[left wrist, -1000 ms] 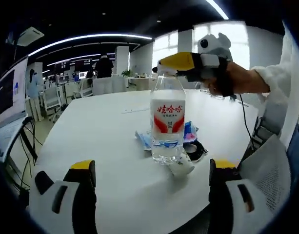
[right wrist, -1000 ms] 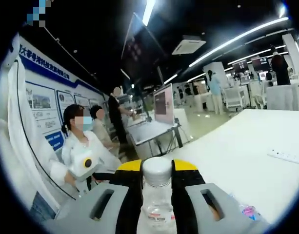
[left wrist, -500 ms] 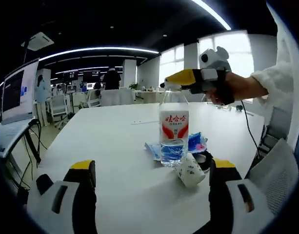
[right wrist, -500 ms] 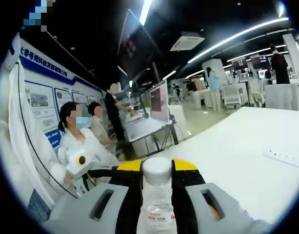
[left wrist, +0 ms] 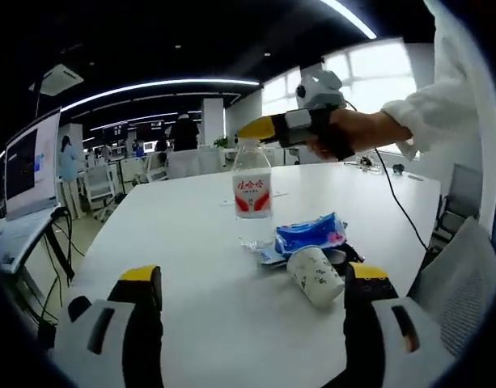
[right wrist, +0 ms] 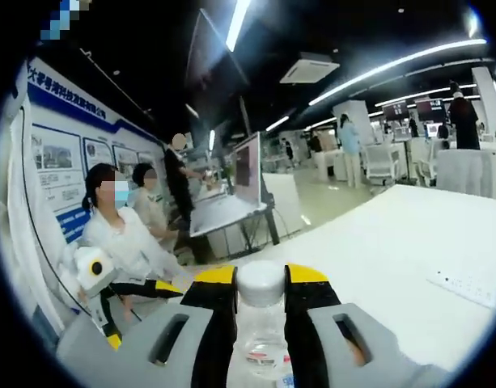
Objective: Arrange the tabletop items into an orderly group along one side of the table until the central work area is clear of visible clutter.
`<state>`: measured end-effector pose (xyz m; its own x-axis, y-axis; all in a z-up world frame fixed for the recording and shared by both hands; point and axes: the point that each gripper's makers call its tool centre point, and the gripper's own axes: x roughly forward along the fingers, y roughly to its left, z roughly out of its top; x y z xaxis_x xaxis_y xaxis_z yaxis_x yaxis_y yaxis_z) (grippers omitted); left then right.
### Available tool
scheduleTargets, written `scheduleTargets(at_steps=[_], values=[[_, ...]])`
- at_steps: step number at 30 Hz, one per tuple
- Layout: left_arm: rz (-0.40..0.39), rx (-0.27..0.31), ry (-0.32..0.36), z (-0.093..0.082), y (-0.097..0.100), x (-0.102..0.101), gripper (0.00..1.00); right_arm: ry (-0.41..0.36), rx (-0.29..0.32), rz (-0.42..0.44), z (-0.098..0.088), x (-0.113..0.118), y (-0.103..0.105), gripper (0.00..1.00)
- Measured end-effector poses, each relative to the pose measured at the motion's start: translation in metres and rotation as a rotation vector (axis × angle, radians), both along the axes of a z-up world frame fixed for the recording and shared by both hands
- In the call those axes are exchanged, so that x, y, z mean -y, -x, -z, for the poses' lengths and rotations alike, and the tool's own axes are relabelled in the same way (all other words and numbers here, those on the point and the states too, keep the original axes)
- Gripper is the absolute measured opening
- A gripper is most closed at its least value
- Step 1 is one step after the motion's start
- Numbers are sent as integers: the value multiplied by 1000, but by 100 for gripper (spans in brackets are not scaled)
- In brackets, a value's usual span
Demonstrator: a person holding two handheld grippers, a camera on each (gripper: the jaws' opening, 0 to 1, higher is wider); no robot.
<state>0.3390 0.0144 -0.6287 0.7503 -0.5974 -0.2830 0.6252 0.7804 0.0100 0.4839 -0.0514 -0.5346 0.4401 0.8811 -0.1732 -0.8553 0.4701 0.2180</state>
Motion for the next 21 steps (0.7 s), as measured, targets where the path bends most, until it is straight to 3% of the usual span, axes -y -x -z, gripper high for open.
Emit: scheduleTargets(at_steps=[9,16,21], values=[[24,-19,4,3,3,2,94,33,32,-12,10,-13,-55,18],[25,-38,-37,11,4,0,89,70,37,-15,24,-21,-88,18],[9,-6,-49,9,1,-4,96,123,67,-31,33,-22,-104,18]])
